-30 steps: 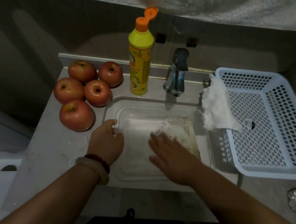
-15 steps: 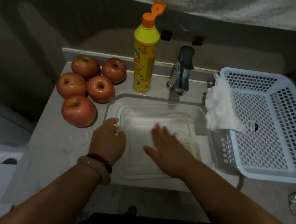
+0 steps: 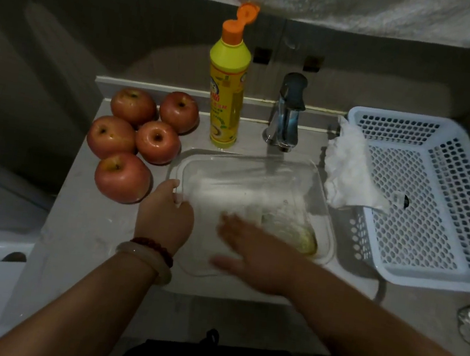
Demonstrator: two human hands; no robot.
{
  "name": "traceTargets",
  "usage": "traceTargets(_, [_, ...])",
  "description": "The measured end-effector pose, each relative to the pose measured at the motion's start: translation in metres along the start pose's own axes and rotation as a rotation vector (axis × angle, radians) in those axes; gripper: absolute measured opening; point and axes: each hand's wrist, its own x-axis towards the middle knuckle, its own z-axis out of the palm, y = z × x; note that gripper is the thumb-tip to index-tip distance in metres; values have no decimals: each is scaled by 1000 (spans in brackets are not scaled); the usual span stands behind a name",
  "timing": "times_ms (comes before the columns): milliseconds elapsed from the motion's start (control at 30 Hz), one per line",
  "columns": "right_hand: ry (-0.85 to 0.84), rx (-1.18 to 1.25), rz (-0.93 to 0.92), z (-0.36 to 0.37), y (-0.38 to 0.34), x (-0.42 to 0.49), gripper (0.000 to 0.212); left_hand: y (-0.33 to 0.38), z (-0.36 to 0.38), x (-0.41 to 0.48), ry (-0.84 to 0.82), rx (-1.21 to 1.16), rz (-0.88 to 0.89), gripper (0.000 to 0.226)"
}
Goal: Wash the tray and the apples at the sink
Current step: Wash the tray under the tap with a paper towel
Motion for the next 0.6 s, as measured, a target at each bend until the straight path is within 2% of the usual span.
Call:
traceTargets(100, [-50, -74, -178, 12, -16, -9, 66, 3, -2, 4, 4, 52, 49, 38])
traceTargets(167, [-38, -113, -168, 8, 10, -27, 66, 2, -6, 3, 7, 56, 49, 37])
traceTargets(300, [13, -241, 55, 0, 54, -54, 111, -5, -14, 4, 30, 122, 82, 14])
traceTargets(333, [18, -219, 92, 2, 47, -51, 109, -5, -15, 4, 34, 137, 89, 14])
traceTargets(433, [19, -38, -3, 16, -1, -27, 66, -2, -16, 7, 45, 178, 114, 14])
traceTargets(500, [44, 31, -72, 17, -12, -24, 57, -1, -16, 10, 41, 193, 124, 15])
traceTargets(600, [77, -97, -14, 6, 29, -42, 50, -4, -21, 12, 38, 178, 115, 17])
